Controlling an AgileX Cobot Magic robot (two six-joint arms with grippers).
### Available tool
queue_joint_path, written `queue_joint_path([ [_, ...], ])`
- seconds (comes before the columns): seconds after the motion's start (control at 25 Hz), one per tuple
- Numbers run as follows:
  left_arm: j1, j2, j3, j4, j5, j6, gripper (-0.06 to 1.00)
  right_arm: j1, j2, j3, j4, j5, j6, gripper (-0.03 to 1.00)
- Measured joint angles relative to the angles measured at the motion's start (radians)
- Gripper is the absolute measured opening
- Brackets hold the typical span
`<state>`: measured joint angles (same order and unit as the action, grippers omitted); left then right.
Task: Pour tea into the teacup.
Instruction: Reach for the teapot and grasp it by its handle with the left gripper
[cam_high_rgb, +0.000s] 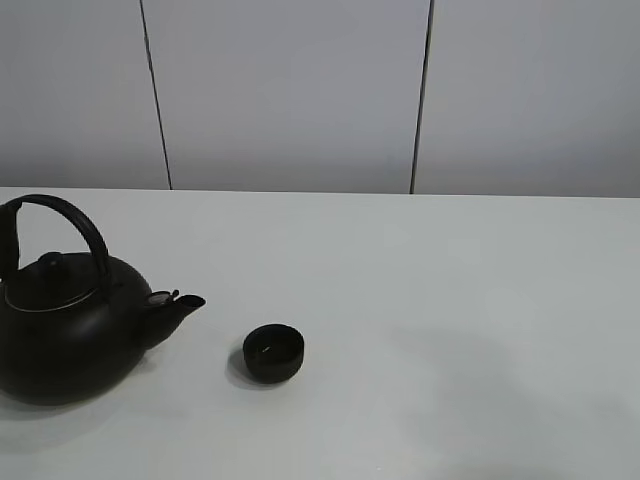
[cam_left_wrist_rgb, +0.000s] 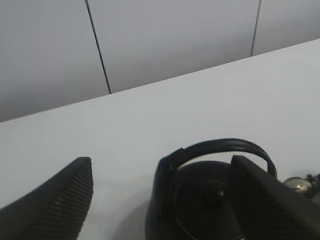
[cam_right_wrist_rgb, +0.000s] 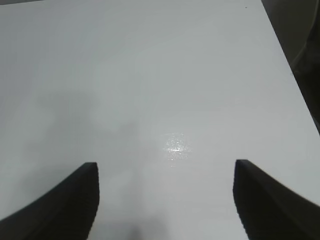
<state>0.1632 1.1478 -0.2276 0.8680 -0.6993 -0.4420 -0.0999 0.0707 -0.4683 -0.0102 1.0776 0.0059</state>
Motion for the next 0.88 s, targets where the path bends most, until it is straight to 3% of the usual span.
queue_joint_path([
  [0.16,0.000,0.138,0.003,-0.014,-0.065,0.059,0.54,0.000,0.000,0.000,0.000,0.000,0.000,0.52],
  [0.48,0.000,0.396,-0.008,-0.194,-0.257,0.284,0.54,0.000,0.000,0.000,0.000,0.000,0.000,0.52],
  [0.68,0.001,0.521,-0.042,-0.207,-0.367,0.337,0.54,0.000,0.000,0.000,0.000,0.000,0.000,0.52],
  [0.88,-0.003,0.576,-0.100,-0.208,-0.379,0.363,0.54,0.000,0.000,0.000,0.000,0.000,0.000,0.52],
])
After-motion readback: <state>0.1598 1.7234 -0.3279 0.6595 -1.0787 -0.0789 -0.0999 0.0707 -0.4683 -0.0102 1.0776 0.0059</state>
